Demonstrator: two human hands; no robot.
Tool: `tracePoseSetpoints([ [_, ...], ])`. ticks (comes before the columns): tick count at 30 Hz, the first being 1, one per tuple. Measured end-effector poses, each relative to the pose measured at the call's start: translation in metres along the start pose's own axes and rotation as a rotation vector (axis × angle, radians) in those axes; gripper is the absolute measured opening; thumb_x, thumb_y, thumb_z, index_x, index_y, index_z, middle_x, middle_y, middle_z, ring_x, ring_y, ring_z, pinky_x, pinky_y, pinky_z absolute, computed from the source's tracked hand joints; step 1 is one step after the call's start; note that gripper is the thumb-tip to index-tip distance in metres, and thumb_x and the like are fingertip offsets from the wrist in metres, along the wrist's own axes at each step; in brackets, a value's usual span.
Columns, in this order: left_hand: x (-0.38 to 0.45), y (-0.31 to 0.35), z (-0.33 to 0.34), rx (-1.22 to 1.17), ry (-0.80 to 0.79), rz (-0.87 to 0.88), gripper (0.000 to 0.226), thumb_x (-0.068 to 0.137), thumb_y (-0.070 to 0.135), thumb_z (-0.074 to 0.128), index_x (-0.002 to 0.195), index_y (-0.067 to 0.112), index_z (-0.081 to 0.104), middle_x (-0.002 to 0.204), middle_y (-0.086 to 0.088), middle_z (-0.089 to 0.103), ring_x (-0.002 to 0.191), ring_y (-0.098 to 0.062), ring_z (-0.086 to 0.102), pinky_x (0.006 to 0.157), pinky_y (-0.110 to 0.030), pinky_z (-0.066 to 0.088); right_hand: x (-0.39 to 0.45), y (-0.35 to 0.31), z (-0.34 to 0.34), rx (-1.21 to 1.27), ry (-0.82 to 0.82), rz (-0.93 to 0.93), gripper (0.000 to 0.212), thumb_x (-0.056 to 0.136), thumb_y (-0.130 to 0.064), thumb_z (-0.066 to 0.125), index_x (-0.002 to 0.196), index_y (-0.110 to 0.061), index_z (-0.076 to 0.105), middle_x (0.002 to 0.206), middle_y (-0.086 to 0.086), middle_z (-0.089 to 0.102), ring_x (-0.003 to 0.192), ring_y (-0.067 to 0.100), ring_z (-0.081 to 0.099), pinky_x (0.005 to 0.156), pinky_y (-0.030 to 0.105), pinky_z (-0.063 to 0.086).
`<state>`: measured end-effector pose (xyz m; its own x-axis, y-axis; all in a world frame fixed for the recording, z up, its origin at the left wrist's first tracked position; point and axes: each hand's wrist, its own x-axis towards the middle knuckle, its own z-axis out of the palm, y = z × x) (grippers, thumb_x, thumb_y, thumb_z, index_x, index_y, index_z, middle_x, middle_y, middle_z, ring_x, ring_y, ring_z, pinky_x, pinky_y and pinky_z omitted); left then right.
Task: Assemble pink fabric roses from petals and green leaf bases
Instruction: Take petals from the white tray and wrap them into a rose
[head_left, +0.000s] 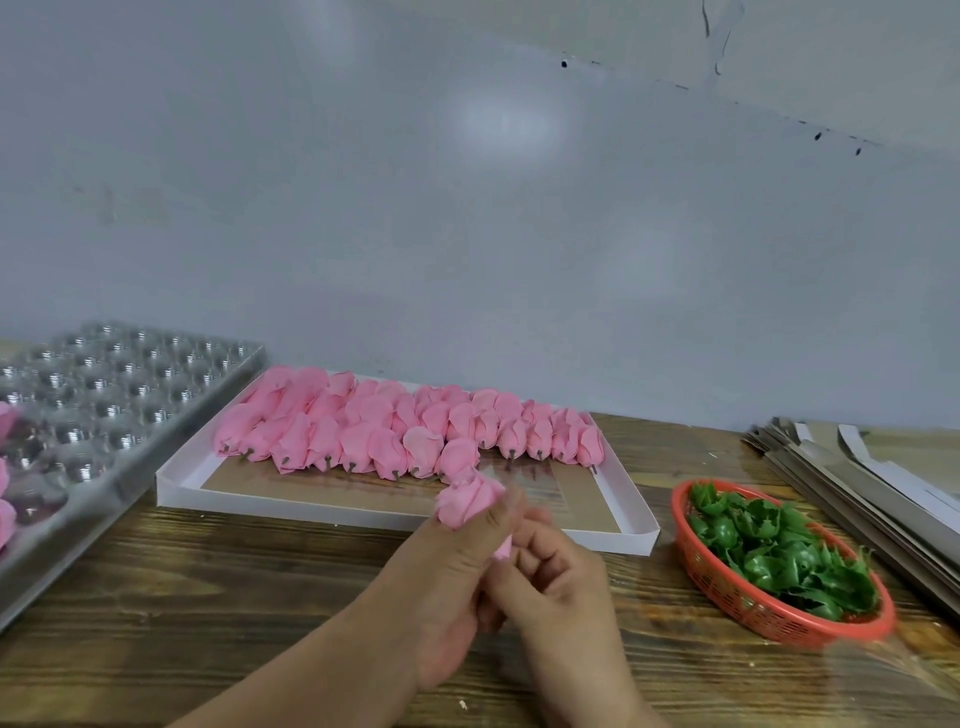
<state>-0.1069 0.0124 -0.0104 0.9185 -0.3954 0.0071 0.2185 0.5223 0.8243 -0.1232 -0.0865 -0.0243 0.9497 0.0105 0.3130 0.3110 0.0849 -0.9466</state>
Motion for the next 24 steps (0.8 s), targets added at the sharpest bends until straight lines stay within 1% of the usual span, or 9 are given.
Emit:
tracePoseSetpoints([
  [3,-0.002,0.003,-0.002,0.094,-0.053,-0.015,0.042,0.057,0.046,0.079,0.083,0.014,0.077,0.065,-0.015,0.054,0.04,-0.017,0.041,0.042,-0.021,0.024,0.0,-0.005,-0.003,0.154,-0.12,0.122,0.021,0.06,-0.03,0.071,0.063,-0.01,0.067,0.048,0.01,0.054,0.038,0.016,0.043,0.042,0.023,0.039],
  [6,-0.002,0.006,-0.007,0.116,-0.155,-0.064,0.062,0.051,0.053,0.088,0.094,0.011,0.076,0.064,-0.022,0.045,0.032,-0.017,0.045,0.036,-0.019,0.032,0.001,-0.008,-0.004,0.35,-0.228,0.228,0.02,0.062,-0.028,0.072,0.065,-0.009,0.066,0.044,0.009,0.048,0.035,0.013,0.041,0.037,0.021,0.039],
  [9,-0.002,0.006,-0.007,0.098,-0.126,-0.059,0.046,0.063,0.049,0.08,0.088,0.01,0.077,0.052,-0.015,0.048,0.029,-0.015,0.039,0.035,-0.019,0.031,0.0,-0.008,-0.002,0.321,-0.216,0.235,0.019,0.062,-0.028,0.07,0.065,-0.01,0.067,0.05,0.012,0.054,0.037,0.015,0.046,0.037,0.022,0.041],
  [13,0.002,0.0,-0.004,0.002,0.004,-0.022,0.046,0.059,0.047,0.072,0.084,0.008,0.076,0.083,-0.019,0.059,0.064,-0.026,0.05,0.054,-0.028,0.035,0.0,-0.003,-0.001,0.096,-0.033,0.088,0.023,0.063,-0.01,0.068,0.086,-0.01,0.072,0.057,0.013,0.058,0.047,0.018,0.051,0.043,0.023,0.045],
  [16,0.0,-0.002,0.002,-0.052,0.034,-0.017,0.047,0.054,0.04,0.081,0.086,0.006,0.076,0.091,-0.021,0.063,0.092,-0.034,0.051,0.079,-0.042,0.034,-0.001,-0.003,-0.001,-0.023,0.027,-0.012,0.015,0.065,-0.009,0.067,0.075,-0.017,0.074,0.054,0.013,0.054,0.05,0.019,0.045,0.051,0.019,0.046],
  [18,-0.001,0.0,0.001,0.004,0.003,-0.008,0.04,0.054,0.037,0.085,0.083,0.011,0.076,0.085,-0.017,0.062,0.073,-0.029,0.055,0.063,-0.032,0.04,-0.001,-0.007,0.001,0.007,-0.021,0.011,0.002,0.065,-0.016,0.069,0.064,-0.016,0.07,0.05,0.011,0.055,0.042,0.018,0.044,0.045,0.021,0.042],
  [20,-0.004,0.004,-0.001,0.089,-0.041,-0.033,0.036,0.056,0.041,0.082,0.081,0.015,0.078,0.061,-0.013,0.052,0.041,-0.018,0.043,0.042,-0.02,0.029,-0.002,-0.007,0.0,0.143,-0.093,0.119,0.016,0.061,-0.027,0.071,0.058,-0.013,0.064,0.049,0.01,0.054,0.037,0.016,0.043,0.041,0.023,0.038],
  [22,-0.004,0.007,-0.004,0.118,-0.102,-0.075,0.046,0.053,0.041,0.088,0.089,0.014,0.077,0.046,-0.01,0.043,0.03,-0.016,0.039,0.038,-0.019,0.026,-0.001,-0.008,-0.001,0.29,-0.155,0.213,0.02,0.058,-0.03,0.071,0.056,-0.012,0.062,0.046,0.009,0.051,0.035,0.015,0.041,0.038,0.021,0.037],
  [24,-0.004,0.009,-0.007,0.109,-0.153,-0.074,0.06,0.047,0.047,0.088,0.093,0.01,0.076,0.052,-0.016,0.051,0.029,-0.018,0.043,0.036,-0.021,0.032,0.0,-0.008,-0.002,0.389,-0.195,0.254,0.021,0.058,-0.029,0.07,0.058,-0.01,0.063,0.045,0.011,0.049,0.033,0.015,0.042,0.036,0.02,0.039],
])
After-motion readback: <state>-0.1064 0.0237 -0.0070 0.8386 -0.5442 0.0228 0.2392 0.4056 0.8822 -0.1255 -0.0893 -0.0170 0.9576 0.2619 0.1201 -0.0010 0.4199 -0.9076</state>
